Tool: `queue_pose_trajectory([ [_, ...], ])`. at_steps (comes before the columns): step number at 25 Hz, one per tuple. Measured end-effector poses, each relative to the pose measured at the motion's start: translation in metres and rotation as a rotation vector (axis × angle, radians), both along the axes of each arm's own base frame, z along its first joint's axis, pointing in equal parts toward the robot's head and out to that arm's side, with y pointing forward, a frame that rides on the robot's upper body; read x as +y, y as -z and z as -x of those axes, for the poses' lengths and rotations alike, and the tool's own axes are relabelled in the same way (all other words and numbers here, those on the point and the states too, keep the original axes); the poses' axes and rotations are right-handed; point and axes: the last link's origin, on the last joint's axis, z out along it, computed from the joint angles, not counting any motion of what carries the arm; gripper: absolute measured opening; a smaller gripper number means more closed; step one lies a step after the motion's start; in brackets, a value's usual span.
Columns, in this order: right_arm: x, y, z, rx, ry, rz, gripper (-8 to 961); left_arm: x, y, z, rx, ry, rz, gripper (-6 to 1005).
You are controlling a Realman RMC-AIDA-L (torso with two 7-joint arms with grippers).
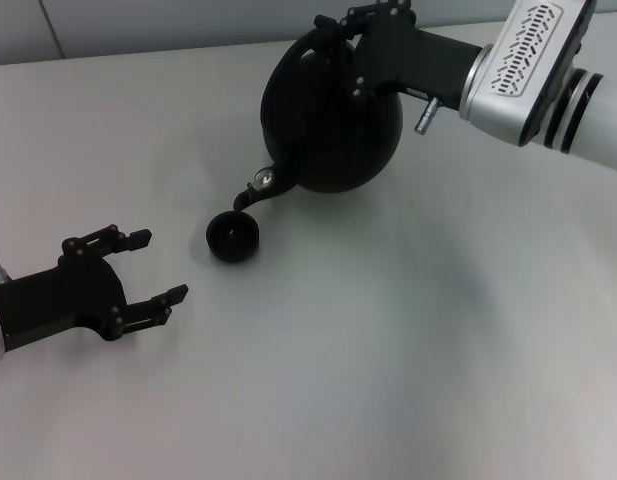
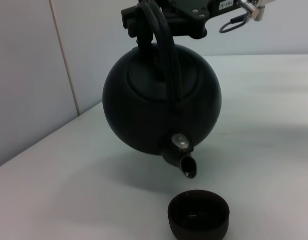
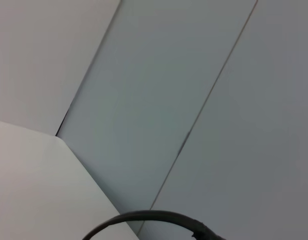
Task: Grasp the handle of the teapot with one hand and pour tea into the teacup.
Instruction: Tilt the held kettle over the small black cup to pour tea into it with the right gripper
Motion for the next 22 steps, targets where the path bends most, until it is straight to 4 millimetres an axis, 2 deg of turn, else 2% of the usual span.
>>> queue_pose_trajectory([
  [22,0.001,0.0057,0.0054,-0.057,-0.032,0.012,105,-0.0003,0.0006,0.0002,-0.001,-0.002,0.003,797],
])
